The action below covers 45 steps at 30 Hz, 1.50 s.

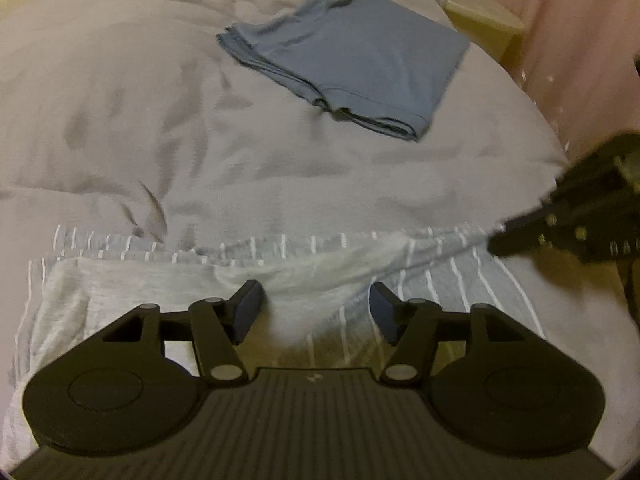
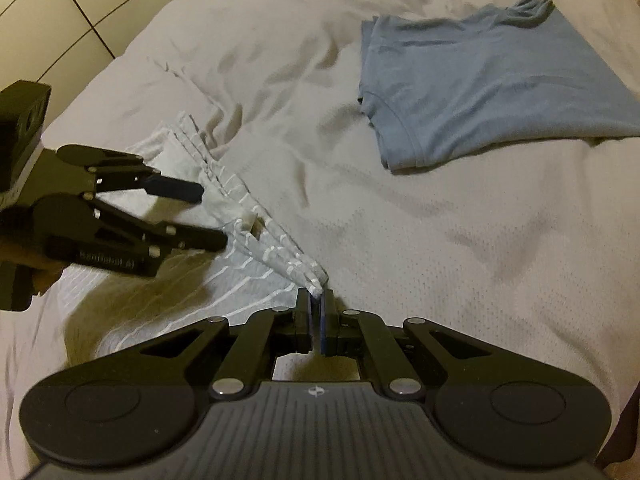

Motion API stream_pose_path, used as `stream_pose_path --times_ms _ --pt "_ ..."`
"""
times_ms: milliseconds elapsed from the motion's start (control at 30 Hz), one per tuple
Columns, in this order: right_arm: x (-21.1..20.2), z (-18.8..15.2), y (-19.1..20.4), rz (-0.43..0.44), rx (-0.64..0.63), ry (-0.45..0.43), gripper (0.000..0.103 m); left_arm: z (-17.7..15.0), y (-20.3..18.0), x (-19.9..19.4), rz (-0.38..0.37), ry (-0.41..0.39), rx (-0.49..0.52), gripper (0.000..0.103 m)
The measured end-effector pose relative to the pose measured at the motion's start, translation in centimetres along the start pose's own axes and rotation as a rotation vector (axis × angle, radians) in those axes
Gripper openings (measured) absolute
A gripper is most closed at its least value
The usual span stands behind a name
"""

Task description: Fold clothes

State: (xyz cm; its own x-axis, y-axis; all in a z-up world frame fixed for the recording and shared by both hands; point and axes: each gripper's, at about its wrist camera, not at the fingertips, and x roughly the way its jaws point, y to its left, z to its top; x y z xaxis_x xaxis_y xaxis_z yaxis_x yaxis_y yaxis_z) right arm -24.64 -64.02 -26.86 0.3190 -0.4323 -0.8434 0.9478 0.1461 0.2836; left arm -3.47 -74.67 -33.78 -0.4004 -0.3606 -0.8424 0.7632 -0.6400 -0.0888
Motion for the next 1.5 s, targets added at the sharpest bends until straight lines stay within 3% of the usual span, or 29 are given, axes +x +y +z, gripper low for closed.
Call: stream_pose_path --times_ms 133,233,300,400,600,833,967,1133,1233,1500 --pt "-0.3 0.0 -0.3 0.001 0.026 -0.002 0.003 0.4 1.8 -1.5 -0.026 -0.058 -0.083 0.05" --pt "-0.2 -0.1 -0.3 -0.009 0.031 -0.001 0.003 0.2 3.0 -0.6 0.066 -0.009 -0.104 0.051" --pt "-0.3 -0.1 -0.1 -0.025 0.027 0.001 0.004 -0.1 3.6 0.0 0.08 0.002 -0.114 0.051" --pt "-1.4 0.0 0.1 -0.052 0.039 -0.012 0.015 0.0 3.9 -0.9 0.098 -0.021 -0.115 0.05" --pt "-3.9 -0.2 2.7 -0.028 -0.039 -0.044 0.016 -1.2 6.0 -4.9 0.171 -0.065 -0.138 0.048" --pt "-0.5 -1.3 6.3 0.063 -0.129 0.027 0.016 -4.6 9.5 -4.5 0.274 0.037 -0.111 0.041" --pt "0.9 -1.6 6.9 0.052 -0.154 0.058 0.018 -4.1 10.9 -4.3 0.31 0.017 -0.087 0.041" --pt "0.2 -1.5 7.3 0.033 -0.168 0.066 0.018 -3.8 13.0 -7.3 0.37 -0.039 -0.147 0.04" --pt "-0.8 -1.5 8.1 0.032 -0.179 0.061 0.019 -5.1 13.1 -9.6 0.388 -0.044 -0.132 0.04" --pt "-0.3 -4.1 11.0 0.052 -0.221 0.116 0.029 -11.5 10.3 -10.6 0.426 0.082 -0.002 0.042"
